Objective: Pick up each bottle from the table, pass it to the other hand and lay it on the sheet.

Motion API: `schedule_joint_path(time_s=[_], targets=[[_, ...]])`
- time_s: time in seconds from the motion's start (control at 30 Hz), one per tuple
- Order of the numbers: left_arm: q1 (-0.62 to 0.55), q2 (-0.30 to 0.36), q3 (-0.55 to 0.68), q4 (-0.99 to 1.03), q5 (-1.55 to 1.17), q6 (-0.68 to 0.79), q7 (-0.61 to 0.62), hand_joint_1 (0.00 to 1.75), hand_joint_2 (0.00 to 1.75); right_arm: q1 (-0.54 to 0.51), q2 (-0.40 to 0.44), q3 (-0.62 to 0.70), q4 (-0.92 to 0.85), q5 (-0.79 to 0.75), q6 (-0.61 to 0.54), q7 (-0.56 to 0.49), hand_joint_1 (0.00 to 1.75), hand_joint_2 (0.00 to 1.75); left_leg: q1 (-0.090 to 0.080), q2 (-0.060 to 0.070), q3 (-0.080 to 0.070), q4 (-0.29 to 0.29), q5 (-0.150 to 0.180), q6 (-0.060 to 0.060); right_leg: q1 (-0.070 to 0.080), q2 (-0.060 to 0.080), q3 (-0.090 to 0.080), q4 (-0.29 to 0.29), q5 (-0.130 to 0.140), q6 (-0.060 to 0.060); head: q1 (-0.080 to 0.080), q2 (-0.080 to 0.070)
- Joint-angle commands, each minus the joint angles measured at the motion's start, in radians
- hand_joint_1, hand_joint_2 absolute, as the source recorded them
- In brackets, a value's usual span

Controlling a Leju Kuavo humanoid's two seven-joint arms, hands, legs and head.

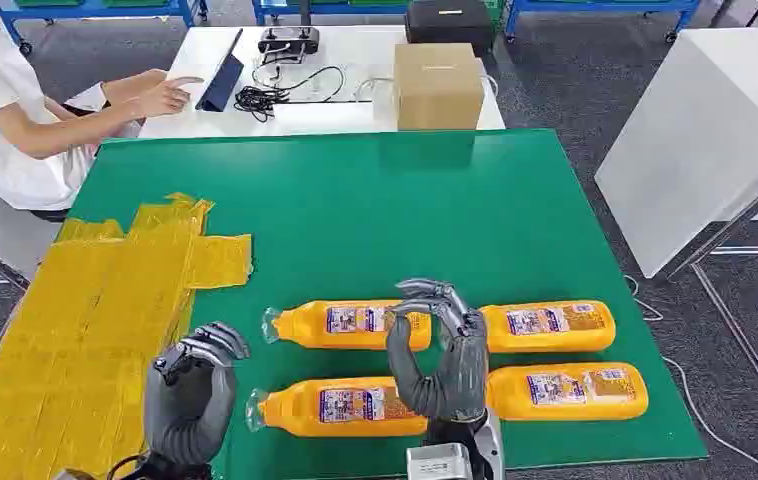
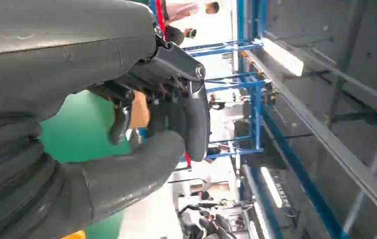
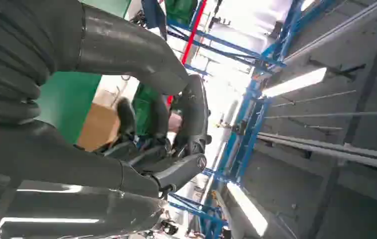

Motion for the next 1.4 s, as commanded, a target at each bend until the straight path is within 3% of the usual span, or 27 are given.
schedule_joint_path(time_s=[0.03,0.13,0.2,0.6,0.67,0.73,0.77,0.8,0.87,0.93,1.1,1.4], targets=[[-0.102,-0.019,0.158,0.395,-0.008,-0.015,0.110,1.75,1.75,0.041,0.050,-0.294,0.394,-0.373,0.529,0.025,1.75,1.75,0.002,-0.004,0.009,-0.011,0.005,-0.002,0.002,-0.004,0.010,-0.012,0.005,-0.001,0.000,0.000],[-0.095,-0.016,0.159,0.358,-0.036,-0.022,0.138,1.75,1.75,0.061,0.040,-0.331,0.313,-0.398,0.587,0.101,1.75,1.75,0.002,0.000,0.000,-0.002,0.001,-0.002,0.002,0.000,-0.008,-0.003,0.003,-0.001,0.001,0.000],[-0.096,-0.007,0.160,0.350,-0.043,-0.023,0.145,1.75,1.75,0.063,0.027,-0.355,0.291,-0.428,0.623,0.125,1.75,1.75,0.002,-0.001,-0.004,-0.003,0.003,-0.001,0.002,-0.002,-0.001,-0.005,0.003,-0.001,0.000,0.000],[-0.096,-0.005,0.162,0.349,-0.044,-0.023,0.146,1.75,1.75,0.062,0.024,-0.359,0.288,-0.431,0.627,0.128,1.75,1.75,0.002,0.001,-0.007,-0.001,0.003,0.000,0.002,0.000,-0.006,-0.002,0.004,-0.002,0.000,0.000],[-0.105,0.017,0.159,0.359,-0.053,-0.048,0.158,1.75,1.75,0.063,-0.008,-0.376,0.289,-0.486,0.698,0.149,1.75,1.75,0.001,0.001,-0.007,-0.001,0.003,0.000,0.002,0.000,-0.006,-0.002,0.004,-0.002,0.000,0.000],[-0.116,0.019,0.179,0.376,-0.043,-0.064,0.163,0.00,1.75,0.059,-0.038,-0.401,0.297,-0.493,0.731,0.161,1.75,1.75,0.002,-0.001,-0.006,-0.002,0.004,0.000,0.002,-0.002,-0.004,-0.004,0.004,-0.002,0.000,0.000],[-0.119,0.012,0.193,0.377,-0.034,-0.071,0.159,0.00,1.75,0.059,-0.039,-0.417,0.291,-0.480,0.736,0.156,0.96,1.75,0.001,0.000,-0.006,-0.001,0.003,0.000,0.001,-0.001,-0.005,-0.003,0.004,-0.002,0.000,0.000],[-0.121,0.008,0.200,0.375,-0.028,-0.083,0.156,0.00,1.75,0.059,-0.038,-0.430,0.279,-0.455,0.737,0.149,0.00,1.75,0.002,0.000,-0.006,-0.002,0.004,-0.001,0.002,-0.002,-0.004,-0.005,0.004,-0.002,0.000,0.000],[-0.122,-0.002,0.215,0.364,-0.021,-0.097,0.150,0.00,1.75,0.049,-0.041,-0.437,0.227,-0.351,0.706,0.131,0.00,1.75,0.001,0.000,-0.007,-0.001,0.003,0.000,0.001,-0.001,-0.006,-0.002,0.004,-0.001,0.000,0.000],[-0.116,-0.012,0.231,0.348,-0.012,-0.104,0.150,0.00,1.75,0.018,-0.050,-0.427,0.170,-0.191,0.606,0.142,0.00,1.75,0.000,0.002,-0.008,0.000,0.003,0.001,0.000,0.001,-0.008,0.000,0.004,-0.001,0.000,0.000],[-0.117,-0.028,0.255,0.330,-0.004,-0.124,0.149,0.00,1.75,-0.110,-0.120,-0.343,0.127,0.139,0.463,0.227,0.00,1.75,0.000,0.005,-0.010,0.001,0.003,0.000,0.000,0.004,-0.010,0.001,0.005,-0.001,0.000,0.000],[-0.149,-0.041,0.264,0.334,-0.014,-0.155,0.159,0.00,1.75,-0.298,-0.171,-0.219,0.223,0.391,0.450,0.364,0.00,1.75,0.001,0.003,-0.008,0.001,0.004,0.002,0.001,0.002,-0.008,0.000,0.005,0.000,0.000,0.000]])
